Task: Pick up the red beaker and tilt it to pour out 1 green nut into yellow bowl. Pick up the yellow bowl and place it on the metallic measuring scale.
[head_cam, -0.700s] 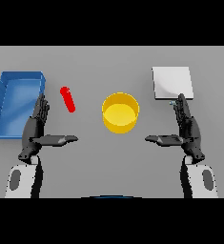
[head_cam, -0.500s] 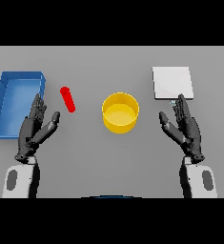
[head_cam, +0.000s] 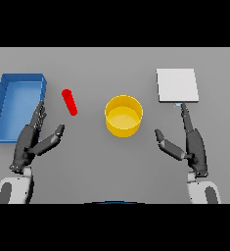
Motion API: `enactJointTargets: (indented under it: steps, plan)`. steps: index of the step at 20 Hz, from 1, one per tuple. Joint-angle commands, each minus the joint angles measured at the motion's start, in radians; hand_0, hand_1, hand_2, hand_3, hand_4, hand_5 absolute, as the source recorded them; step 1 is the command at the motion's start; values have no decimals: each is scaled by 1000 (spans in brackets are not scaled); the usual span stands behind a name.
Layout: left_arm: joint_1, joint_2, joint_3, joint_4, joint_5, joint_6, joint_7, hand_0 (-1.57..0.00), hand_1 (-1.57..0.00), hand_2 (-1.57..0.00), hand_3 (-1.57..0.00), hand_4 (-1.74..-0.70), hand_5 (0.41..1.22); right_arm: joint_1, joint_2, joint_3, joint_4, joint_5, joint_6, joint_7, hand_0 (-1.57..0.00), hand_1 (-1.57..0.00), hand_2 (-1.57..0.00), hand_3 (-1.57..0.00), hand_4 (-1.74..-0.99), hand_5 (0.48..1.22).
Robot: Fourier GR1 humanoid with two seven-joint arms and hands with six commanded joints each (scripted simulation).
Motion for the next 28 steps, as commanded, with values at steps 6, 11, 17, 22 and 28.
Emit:
enactJointTargets:
  steps: [6,11,17,22,28]
  plan:
    - [-97,-24,-5,168,-52,15,-46,1,1,1,1,-1208,615,4,-2,-4,-2,-28,24,-5,1,1,1,1,-1236,623]
    - [-229,-36,8,335,-100,54,-78,1,1,1,1,-1240,641,3,-3,-14,3,-65,45,-36,1,1,1,1,-1273,632]
    - [-359,-25,52,497,-87,46,-125,1,1,1,1,-1276,680,0,-4,-15,5,-50,32,-28,1,1,1,1,-1267,635]
    - [-431,-35,54,583,-105,58,-135,1,1,1,1,-1298,691,-3,-5,-14,-10,-55,38,-15,1,1,1,1,-1272,644]
    - [-508,-39,77,686,-105,66,-151,1,1,1,1,-1289,683,-2,-5,-22,-4,-62,35,-11,1,1,1,1,-1265,638]
